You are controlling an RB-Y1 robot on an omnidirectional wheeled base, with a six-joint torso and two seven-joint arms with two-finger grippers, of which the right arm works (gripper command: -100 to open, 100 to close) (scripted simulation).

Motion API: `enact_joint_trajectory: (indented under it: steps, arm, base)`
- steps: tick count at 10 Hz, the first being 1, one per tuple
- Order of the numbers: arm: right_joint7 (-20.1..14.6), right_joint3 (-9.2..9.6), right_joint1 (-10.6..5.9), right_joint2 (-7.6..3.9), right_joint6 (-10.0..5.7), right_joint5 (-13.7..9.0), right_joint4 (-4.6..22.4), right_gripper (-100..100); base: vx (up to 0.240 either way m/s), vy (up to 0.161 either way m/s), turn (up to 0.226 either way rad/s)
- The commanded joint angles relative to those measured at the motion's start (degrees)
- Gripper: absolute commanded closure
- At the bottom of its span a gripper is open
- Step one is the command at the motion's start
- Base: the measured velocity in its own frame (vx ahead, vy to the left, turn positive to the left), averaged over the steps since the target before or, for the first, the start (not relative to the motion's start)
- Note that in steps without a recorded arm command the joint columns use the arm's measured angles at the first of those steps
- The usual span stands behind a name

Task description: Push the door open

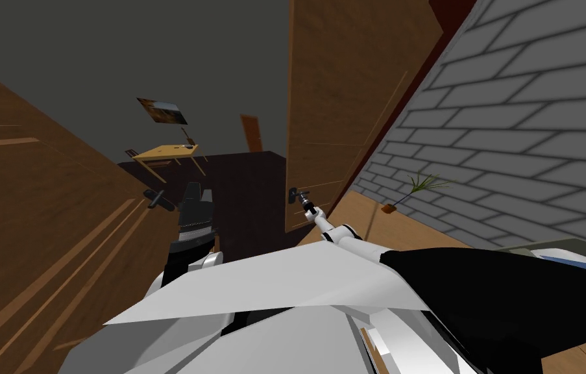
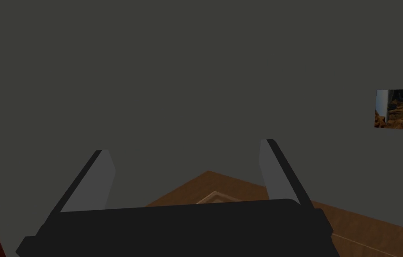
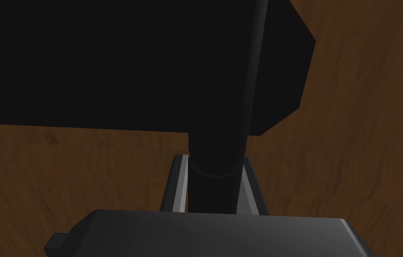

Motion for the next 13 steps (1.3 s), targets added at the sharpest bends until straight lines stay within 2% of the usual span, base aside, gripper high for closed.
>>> enact_joint_trajectory:
  steps: [1,2,3,4,5,7,8,12,13]
  arm:
    - [0.9,-1.63,-0.58,-0.83,-0.47,-0.7,1.0,100]
    - [1.5,-2.46,-0.48,-0.98,-0.32,-1.1,1.1,100]
    - [1.5,-2.46,-0.48,-0.98,-0.32,-1.1,2.7,100]
    - [1.5,-2.46,-0.48,-0.98,-0.32,-1.1,1.1,100]
    - [2.3,-3.64,-0.33,-1.19,-0.11,-1.6,1.2,100]
    - [2.3,-3.64,-0.33,-1.19,-0.11,-1.6,1.2,100]
    - [3.0,-4.68,-0.20,-1.38,0.08,-2.1,1.3,100]
    - [3.8,-5.83,-0.06,-1.59,0.28,-2.6,1.5,100]
    - [4.4,-6.62,0.04,-1.74,0.42,-2.9,1.6,100]
  base:
    - [0.126,0.117,-0.054]
    - [0.160,0.173,-0.092]
    - [0.134,0.118,-0.038]
    - [0.052,0.032,-0.002]
    - [0.081,0.097,-0.040]
    - [0.075,0.075,-0.036]
    - [0.104,0.078,-0.031]
    - [0.117,0.128,-0.053]
    - [0.136,0.080,-0.025]
